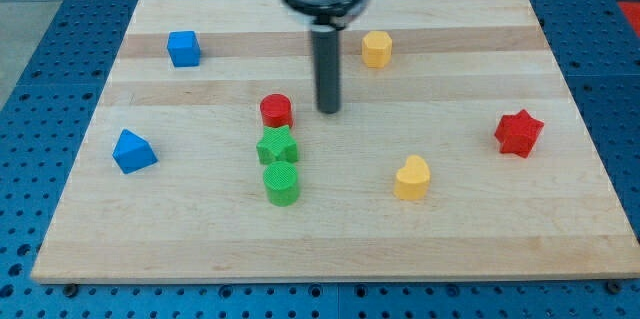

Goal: Place your arm right to the red star

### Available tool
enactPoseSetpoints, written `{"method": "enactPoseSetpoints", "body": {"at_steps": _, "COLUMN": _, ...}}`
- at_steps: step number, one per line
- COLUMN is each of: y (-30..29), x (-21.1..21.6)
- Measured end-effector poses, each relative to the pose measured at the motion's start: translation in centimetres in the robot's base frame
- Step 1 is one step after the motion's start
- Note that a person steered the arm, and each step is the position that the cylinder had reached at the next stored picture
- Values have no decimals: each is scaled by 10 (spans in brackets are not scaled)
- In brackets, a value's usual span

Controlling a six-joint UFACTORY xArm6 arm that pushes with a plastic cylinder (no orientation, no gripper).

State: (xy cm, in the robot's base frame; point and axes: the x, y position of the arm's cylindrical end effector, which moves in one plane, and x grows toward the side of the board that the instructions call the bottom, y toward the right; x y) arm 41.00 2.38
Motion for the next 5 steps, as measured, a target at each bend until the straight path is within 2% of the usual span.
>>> {"method": "enactPoseSetpoints", "body": {"at_steps": 1, "y": 63, "x": -1}}
{"method": "enactPoseSetpoints", "body": {"at_steps": 2, "y": 92, "x": -19}}
{"method": "enactPoseSetpoints", "body": {"at_steps": 4, "y": 221, "x": -45}}
{"method": "enactPoseSetpoints", "body": {"at_steps": 5, "y": 267, "x": -32}}
